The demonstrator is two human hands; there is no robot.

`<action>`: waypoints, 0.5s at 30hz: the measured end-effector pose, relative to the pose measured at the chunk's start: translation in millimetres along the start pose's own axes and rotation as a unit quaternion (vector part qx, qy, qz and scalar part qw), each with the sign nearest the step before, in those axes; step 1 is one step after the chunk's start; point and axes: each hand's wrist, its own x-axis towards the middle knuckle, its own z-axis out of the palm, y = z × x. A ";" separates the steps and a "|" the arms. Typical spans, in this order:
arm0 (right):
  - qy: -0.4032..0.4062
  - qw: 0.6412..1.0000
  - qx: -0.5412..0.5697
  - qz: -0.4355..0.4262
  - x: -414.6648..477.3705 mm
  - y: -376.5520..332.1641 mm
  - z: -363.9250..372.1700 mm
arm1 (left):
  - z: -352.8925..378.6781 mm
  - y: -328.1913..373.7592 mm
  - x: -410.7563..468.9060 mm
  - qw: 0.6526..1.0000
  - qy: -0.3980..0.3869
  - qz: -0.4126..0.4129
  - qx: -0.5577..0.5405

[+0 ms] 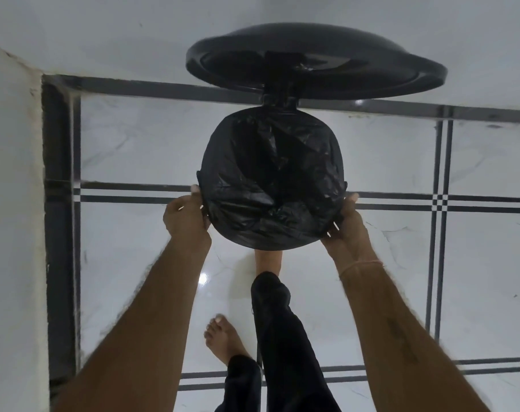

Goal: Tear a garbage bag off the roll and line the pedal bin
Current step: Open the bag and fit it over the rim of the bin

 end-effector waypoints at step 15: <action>-0.179 0.553 -0.639 -0.503 -16.0 30.7 82.5 | 25.3 -18.5 -18.5 0.934 0.036 0.300 0.192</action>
